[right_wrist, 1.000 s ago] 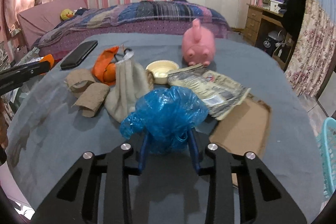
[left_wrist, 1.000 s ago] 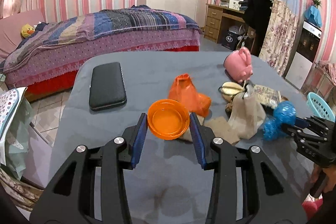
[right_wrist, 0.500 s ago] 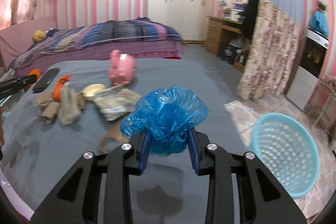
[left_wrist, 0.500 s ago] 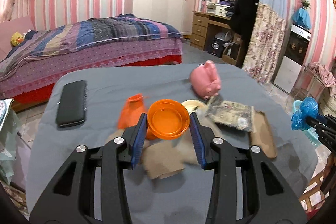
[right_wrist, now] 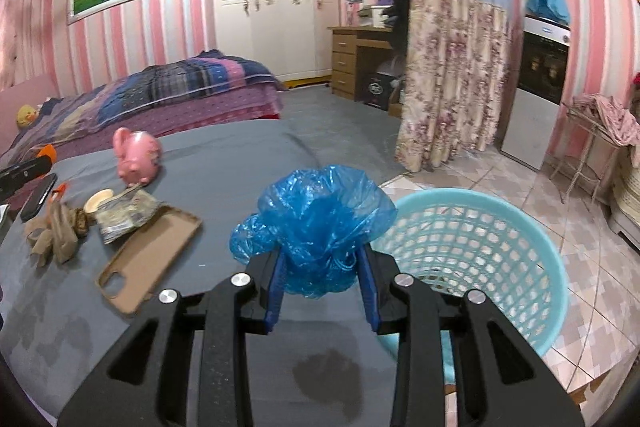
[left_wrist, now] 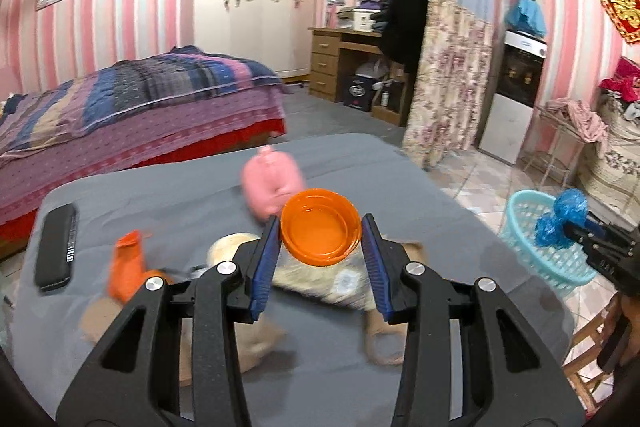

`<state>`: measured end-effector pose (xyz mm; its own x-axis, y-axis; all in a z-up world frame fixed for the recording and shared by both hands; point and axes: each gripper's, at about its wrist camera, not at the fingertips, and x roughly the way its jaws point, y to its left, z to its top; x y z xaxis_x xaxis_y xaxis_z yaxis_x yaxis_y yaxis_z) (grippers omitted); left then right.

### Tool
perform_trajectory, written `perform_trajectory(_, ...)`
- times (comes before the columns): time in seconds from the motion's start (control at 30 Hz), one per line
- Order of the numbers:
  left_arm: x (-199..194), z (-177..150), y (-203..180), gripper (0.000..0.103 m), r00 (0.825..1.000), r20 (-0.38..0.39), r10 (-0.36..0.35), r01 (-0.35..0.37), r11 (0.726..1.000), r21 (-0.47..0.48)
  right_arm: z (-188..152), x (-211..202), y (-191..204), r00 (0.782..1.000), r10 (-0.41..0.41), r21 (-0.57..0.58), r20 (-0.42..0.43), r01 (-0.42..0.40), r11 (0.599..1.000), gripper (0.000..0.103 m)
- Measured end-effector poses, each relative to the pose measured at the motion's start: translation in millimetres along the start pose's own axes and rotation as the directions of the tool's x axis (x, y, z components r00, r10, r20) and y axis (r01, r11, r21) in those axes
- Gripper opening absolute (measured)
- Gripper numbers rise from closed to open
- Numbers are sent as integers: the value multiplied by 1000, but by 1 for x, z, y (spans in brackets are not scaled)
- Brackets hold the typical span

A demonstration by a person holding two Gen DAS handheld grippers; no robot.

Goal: Collect trash
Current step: 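Carry lid and blue bag over the basket and release both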

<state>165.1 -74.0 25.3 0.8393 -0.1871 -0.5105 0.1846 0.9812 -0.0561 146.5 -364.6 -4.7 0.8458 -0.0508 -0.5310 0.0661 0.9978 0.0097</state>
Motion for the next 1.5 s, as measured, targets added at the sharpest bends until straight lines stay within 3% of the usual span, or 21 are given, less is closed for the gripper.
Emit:
perform_trajectory(0.43,36,11,-118,40,985,11,-173,171,980,103,-6,0,-71,995,-101,107,-17,103,989,32)
perform_trajectory(0.8,65,7,-203,40,946,-46,-321,324,931,166,-14,7,-121,979,-199,190,-44,204,961,32)
perform_trajectory(1.2,118,-12,-275,40,903,-161,-397,424,882,203,-23,13,-154,960,-269,247,-78,280,928,32)
perform_trajectory(1.5,157,-11,-318,40,899,-194,-392,431,868,246,-25,20,-162,957,-272,271,-97,288,918,32)
